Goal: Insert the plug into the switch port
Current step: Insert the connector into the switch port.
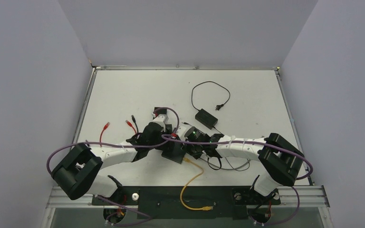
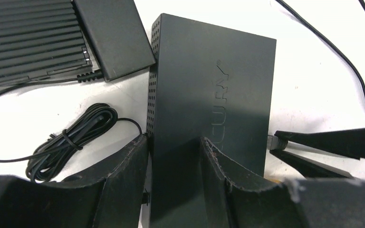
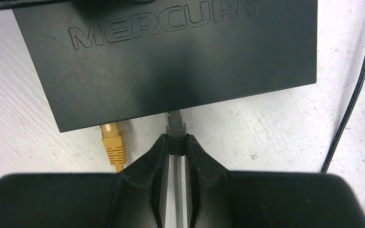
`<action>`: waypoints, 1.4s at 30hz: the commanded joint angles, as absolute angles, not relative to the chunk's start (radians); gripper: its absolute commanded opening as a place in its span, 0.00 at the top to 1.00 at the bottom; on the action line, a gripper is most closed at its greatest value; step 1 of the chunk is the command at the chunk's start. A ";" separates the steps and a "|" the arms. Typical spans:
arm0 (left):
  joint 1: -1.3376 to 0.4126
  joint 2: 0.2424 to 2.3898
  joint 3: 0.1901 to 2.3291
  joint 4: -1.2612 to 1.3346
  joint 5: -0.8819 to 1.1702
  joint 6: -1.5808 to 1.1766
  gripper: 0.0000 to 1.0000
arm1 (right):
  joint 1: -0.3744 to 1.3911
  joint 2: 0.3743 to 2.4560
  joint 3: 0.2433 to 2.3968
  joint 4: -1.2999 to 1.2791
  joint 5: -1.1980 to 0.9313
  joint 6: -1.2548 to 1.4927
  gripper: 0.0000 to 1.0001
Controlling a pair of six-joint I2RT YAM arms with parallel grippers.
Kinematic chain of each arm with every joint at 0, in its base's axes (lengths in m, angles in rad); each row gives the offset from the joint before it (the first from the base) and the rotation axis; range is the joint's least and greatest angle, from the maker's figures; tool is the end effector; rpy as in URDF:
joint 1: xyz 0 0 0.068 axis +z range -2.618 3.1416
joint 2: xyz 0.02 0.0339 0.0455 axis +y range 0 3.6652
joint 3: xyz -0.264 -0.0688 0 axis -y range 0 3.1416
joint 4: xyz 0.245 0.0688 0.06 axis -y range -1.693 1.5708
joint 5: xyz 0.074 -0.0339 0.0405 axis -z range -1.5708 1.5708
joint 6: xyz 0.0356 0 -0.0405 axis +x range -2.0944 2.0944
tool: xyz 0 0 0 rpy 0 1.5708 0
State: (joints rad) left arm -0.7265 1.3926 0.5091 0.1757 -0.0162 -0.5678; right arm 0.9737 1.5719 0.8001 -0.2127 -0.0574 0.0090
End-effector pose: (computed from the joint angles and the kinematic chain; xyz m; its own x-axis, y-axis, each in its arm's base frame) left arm 0.1935 -0.1711 0.1508 -0.7620 -0.0422 -0.6462 0.2908 0.8693 -0.3997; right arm 0.1660 0.2479 0.1584 -0.4759 -0.6840 -0.5528 -0.8392 0.5412 0.0528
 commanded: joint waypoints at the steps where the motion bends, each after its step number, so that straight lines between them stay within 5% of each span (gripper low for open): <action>1: -0.806 1.349 0.488 0.189 0.192 -0.594 0.61 | 0.967 1.515 0.857 0.116 -0.129 -0.016 1.00; 42: -0.862 1.228 0.410 0.346 0.348 -0.684 0.62 | 1.000 1.518 0.959 0.261 -0.323 -0.078 1.00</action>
